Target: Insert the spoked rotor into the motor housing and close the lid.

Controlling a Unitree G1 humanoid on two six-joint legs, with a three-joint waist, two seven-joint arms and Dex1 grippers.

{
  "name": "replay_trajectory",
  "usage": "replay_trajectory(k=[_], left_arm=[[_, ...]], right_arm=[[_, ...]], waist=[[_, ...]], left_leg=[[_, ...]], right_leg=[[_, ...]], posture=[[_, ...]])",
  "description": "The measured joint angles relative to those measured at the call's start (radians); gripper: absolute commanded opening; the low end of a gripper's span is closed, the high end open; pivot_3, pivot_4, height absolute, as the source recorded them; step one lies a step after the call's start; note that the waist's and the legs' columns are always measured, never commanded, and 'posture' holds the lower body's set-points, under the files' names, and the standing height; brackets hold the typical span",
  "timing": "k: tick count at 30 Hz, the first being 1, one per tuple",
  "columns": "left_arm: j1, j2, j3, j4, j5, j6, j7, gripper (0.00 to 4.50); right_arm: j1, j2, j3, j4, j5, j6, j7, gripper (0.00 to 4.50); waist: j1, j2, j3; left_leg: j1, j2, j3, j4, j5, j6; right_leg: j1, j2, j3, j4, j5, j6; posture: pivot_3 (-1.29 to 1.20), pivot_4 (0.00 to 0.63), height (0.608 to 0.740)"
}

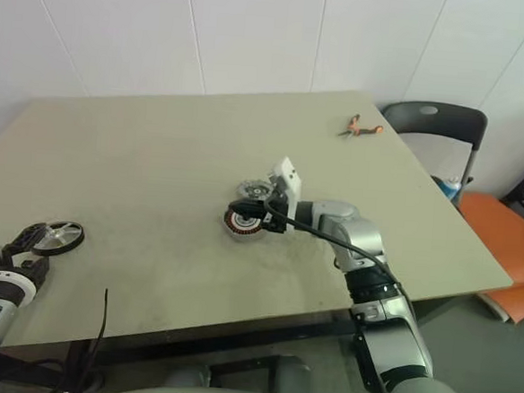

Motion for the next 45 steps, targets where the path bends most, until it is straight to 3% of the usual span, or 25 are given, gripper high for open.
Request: replay_trajectory(k=[5,15,18,28,32,35,37,45], left_arm=[[0.017,-0.002,0.000,-0.010,-0.006,0.000,0.008,4.50],[0.011,-0.019,0.006,-0.019,-0.030,-0.044,0.025,1.17],[0.001,-0.019,0.009,-0.019,-0.044,-0.057,0.032,0.37],[-0.016,-0.016,-0.003,-0.020,-0.052,-0.057,0.033,0.37],[-0.091,-0.017,-0.104,-0.150,-0.073,-0.045,0.032,0.37],[-0.017,-0.045,-0.211,-0.182,-0.022,0.025,-0.256,0.37],[-0.006,-0.049,-0.256,-0.102,0.018,0.056,-0.345,0.37],[-0.332,0.010,-0.431,0.147,0.105,0.210,-0.546,0.37]], right_arm=[[0.000,0.000,0.000,0.001,-0.001,-0.001,0.000,0.02],[-0.001,0.000,0.000,0.018,-0.009,-0.012,-0.001,0.00],[-0.001,0.000,0.000,0.018,-0.010,-0.013,-0.002,0.00],[-0.002,0.000,0.000,0.018,-0.011,-0.020,-0.009,0.00],[-0.003,0.004,-0.005,0.018,-0.008,-0.018,-0.012,0.00],[-0.008,0.014,-0.011,0.010,0.003,-0.015,-0.009,0.00],[-0.005,-0.007,-0.022,0.008,0.005,-0.005,-0.007,0.00],[0.030,-0.071,-0.103,-0.038,0.060,0.039,-0.016,0.00]], waist=[[0.000,0.000,0.000],[0.001,0.000,0.000],[0.001,0.000,0.000],[0.003,0.000,0.000],[0.024,-0.007,0.001],[0.011,0.004,-0.001],[0.004,0.000,0.001],[0.022,-0.003,0.002]], left_leg=[[0.000,0.000,0.000,0.000,0.000,0.000],[0.000,0.000,0.000,0.000,0.000,0.000],[0.000,0.000,0.000,0.000,0.000,0.000],[0.000,0.000,0.000,0.000,0.000,0.000],[-0.001,-0.001,-0.001,0.001,0.000,0.000],[0.001,-0.004,0.008,-0.001,-0.002,0.000],[-0.002,-0.003,0.007,0.000,-0.002,0.000],[-0.005,-0.004,0.002,0.003,0.000,-0.001]], right_leg=[[0.000,0.000,0.000,0.000,0.000,0.000],[0.000,0.000,0.000,0.000,0.000,0.000],[0.000,0.000,0.000,0.000,0.000,0.000],[0.000,0.000,0.000,0.000,0.000,0.000],[0.000,0.000,-0.001,0.000,0.000,0.000],[0.000,-0.001,0.005,-0.002,0.000,0.000],[-0.003,0.001,0.003,-0.002,-0.001,0.001],[-0.002,0.001,-0.001,-0.001,0.000,0.000]], posture=[[0.00,0.000,0.740],[0.00,0.000,0.740],[0.00,0.000,0.740],[0.00,0.000,0.740],[0.00,0.000,0.740],[0.00,0.000,0.740],[0.00,0.000,0.740],[0.00,0.000,0.740]])
